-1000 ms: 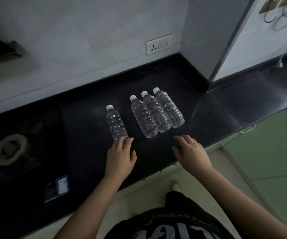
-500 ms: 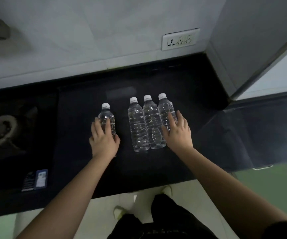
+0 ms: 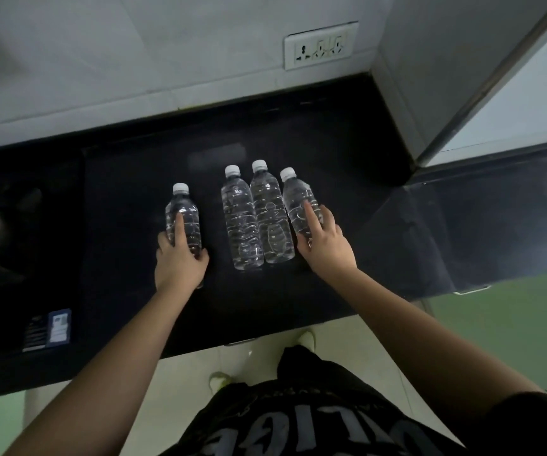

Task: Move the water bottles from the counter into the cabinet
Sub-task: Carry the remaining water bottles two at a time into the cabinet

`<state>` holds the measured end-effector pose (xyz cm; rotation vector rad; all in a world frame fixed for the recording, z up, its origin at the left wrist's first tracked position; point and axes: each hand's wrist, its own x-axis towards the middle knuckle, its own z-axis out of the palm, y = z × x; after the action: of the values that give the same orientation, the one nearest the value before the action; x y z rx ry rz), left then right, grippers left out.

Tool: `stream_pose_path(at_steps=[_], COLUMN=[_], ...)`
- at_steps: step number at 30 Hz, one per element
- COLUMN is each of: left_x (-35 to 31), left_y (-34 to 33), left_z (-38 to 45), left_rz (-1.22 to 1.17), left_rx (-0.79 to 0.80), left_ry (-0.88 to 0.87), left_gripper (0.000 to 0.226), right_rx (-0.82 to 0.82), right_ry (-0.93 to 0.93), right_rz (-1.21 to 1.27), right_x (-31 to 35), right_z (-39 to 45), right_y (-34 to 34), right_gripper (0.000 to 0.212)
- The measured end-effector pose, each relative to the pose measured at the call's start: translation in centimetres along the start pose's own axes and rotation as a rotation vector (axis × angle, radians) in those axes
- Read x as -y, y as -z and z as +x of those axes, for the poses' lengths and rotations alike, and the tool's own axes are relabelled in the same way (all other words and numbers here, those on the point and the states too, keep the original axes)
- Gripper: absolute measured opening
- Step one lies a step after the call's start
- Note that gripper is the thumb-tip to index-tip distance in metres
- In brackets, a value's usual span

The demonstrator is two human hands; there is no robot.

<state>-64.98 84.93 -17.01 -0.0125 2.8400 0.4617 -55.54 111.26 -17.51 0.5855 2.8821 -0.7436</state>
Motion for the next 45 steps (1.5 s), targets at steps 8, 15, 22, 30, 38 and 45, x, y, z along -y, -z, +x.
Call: stream_pose_path(at_steps=[8, 15, 22, 30, 38, 45], left_x=[1.2, 1.4, 2.8, 4.7, 8.2, 10.7], left_y=[-1.1, -1.3, -1.0, 1.0, 4.8, 8.4], left_z=[-4.6, -5.6, -7.4, -11.4, -17.7, -24.2], left_rz=[0.007, 0.035, -0.115, -0.43, -0.571, -0.654], left_rx=[-0.046, 0.005, 0.027, 0.062, 0.076, 0.01], left_ry=[0.08, 0.128, 0.12, -0.063, -0.237, -0.295], left_gripper=[0.101, 0.109, 0.099, 0.07, 0.072, 0.076], right_rx=[-0.033, -0.001, 0.036, 0.029, -0.079, -0.057], right_ry=[-0.062, -0.08, -0.09, -0.226, -0.174, -0.098], right_rz=[-0.122, -0.132, -0.07, -0.05, -0.067, 0.123], right_x=[-0.8, -0.8, -1.3, 1.1, 4.2, 9.2], right_z=[-2.4, -2.8, -5.2, -11.1, -19.4, -25.4], right_y=[-0.4, -0.3, 1.2, 2.3, 2.7, 2.2], right_gripper=[0.087, 0.085, 0.082, 0.078, 0.081, 0.081])
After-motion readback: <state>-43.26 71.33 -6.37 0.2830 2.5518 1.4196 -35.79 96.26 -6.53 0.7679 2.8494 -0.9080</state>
